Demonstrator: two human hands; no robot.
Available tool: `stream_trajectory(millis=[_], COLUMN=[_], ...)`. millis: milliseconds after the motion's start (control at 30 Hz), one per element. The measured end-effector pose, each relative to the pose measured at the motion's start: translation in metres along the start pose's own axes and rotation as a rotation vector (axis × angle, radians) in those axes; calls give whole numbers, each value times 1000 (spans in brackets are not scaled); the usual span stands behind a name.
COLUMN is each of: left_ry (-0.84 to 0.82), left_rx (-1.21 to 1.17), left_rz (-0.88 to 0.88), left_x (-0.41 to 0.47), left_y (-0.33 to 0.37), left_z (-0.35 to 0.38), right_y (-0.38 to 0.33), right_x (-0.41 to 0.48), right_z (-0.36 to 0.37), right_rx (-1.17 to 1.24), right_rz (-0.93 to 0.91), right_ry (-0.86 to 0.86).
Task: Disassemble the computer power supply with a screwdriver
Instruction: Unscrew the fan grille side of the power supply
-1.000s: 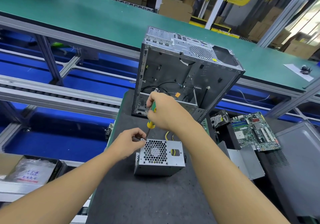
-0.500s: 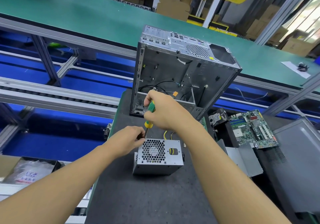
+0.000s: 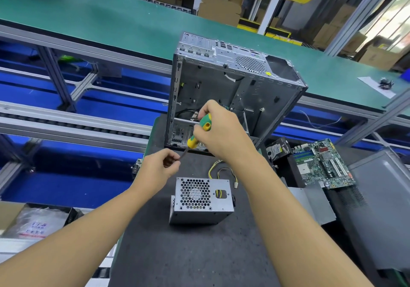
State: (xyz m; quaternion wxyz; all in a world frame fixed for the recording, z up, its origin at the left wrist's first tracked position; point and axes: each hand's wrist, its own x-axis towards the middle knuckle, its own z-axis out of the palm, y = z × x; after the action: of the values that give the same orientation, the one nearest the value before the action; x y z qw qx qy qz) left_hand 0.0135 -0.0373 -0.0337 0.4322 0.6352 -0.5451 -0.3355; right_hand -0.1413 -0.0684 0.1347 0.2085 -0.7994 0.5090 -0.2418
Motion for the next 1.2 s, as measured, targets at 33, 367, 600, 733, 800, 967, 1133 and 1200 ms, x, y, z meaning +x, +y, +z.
stream_trajectory(millis=[33, 367, 600, 733, 800, 967, 1133, 1200], left_ry=[11, -100, -341, -432, -447, -569, -753, -808], left_rx=[-88, -775, -822, -733, -736, -645, -342, -206], left_rz=[-44, -224, -259, -283, -326, -396, -371, -366], left_x=[2, 23, 27, 21, 17, 6, -9, -16], left_y=[0, 48, 99, 115, 120, 127, 121, 115], left_z=[0, 43, 111, 154, 175, 230, 290, 309], right_y=[5, 68, 137, 174, 189, 231, 278, 298], right_x=[0, -14, -53, -75, -86, -115, -151, -164], right_z=[-1, -14, -44, -66, -76, -99, -109, -107], right_rx=[24, 148, -44, -23, 4, -28, -126, -219], right_rz=[18, -24, -4, 100, 152, 261, 397, 456], right_ry=[39, 175, -16, -26, -25, -107, -179, -351])
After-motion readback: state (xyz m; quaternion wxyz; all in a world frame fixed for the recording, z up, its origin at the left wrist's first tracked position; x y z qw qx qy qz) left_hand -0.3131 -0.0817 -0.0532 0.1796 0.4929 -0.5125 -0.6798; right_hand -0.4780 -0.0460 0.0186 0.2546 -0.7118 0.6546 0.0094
